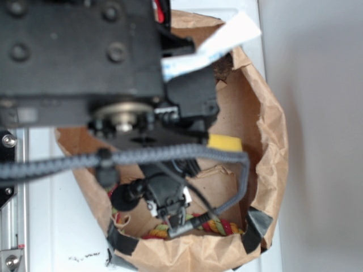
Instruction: Grab the rock.
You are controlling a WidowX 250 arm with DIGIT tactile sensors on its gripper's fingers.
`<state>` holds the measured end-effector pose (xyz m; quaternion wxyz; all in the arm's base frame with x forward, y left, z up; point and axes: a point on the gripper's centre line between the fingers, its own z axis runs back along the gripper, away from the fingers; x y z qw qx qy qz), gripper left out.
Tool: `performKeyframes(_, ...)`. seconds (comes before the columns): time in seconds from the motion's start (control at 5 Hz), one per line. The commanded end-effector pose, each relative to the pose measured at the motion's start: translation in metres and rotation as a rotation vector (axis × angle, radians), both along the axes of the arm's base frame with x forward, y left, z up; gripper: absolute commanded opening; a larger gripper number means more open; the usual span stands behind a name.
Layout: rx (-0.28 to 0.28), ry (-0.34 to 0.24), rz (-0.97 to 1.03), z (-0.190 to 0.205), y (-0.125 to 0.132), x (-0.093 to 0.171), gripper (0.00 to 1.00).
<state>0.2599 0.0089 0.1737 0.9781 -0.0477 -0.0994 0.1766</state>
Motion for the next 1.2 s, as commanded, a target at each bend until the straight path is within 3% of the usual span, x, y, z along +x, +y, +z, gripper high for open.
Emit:
performKeyframes(0.0,0.008,-0.041,0.044,0.002,0.005,0.001,1.00)
performKeyframes(0.6,0.005,-0.039,0.052,-0.002,0.006,-0.003,1.00)
performKeyframes(1.0,0.017,-0.057,0.174,-0.010,0.008,-0.002,1.00)
